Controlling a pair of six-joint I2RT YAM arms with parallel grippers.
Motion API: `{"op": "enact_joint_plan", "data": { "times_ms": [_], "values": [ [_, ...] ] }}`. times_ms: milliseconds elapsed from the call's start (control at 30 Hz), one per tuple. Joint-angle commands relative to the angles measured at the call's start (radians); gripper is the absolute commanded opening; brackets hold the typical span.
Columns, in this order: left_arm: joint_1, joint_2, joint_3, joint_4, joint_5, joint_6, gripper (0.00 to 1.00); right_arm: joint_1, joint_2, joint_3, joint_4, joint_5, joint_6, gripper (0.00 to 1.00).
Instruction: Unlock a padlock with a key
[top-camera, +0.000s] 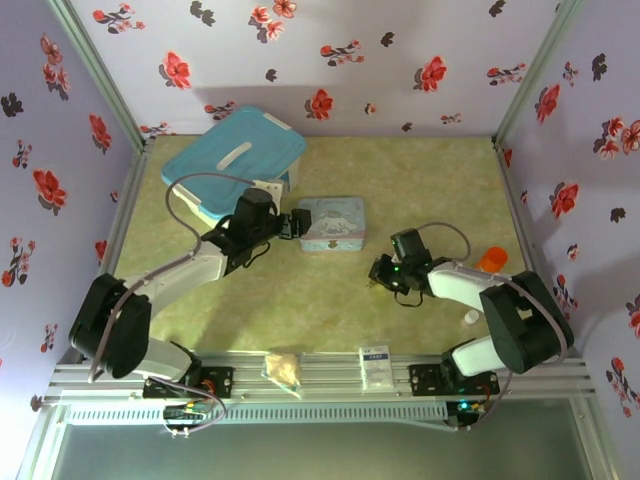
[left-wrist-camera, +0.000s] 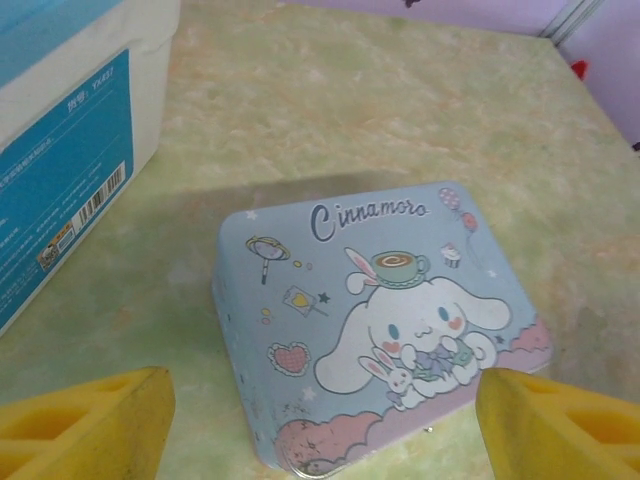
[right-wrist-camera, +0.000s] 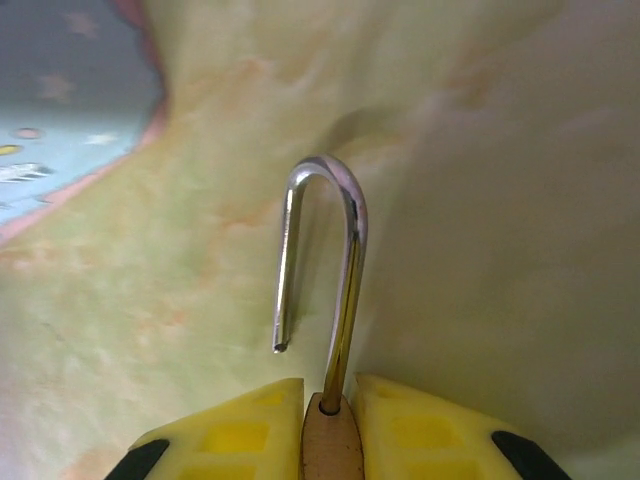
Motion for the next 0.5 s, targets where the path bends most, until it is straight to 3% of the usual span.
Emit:
{"op": "enact_joint_plan", "data": {
  "times_ms": [0, 200, 467],
  "values": [
    [0.007, -0.053, -0.021, 0.003, 0.038, -0.018, 0.8, -0.043, 0.016, 0.035, -0.426, 0.089, -0.171, 0.22],
    [0.008, -0.072, -0.048, 0.005, 0.048, -0.016, 0.8, -0.097, 0.127, 0.157, -0.505, 0.064, -0.289, 0.27],
    [0.01, -0.103, -0.098, 0.024, 0.048, -0.03, 0.81, -0.096, 0.149, 0.248, -0.58, 0.176, -0.32, 0.39]
  ]
}}
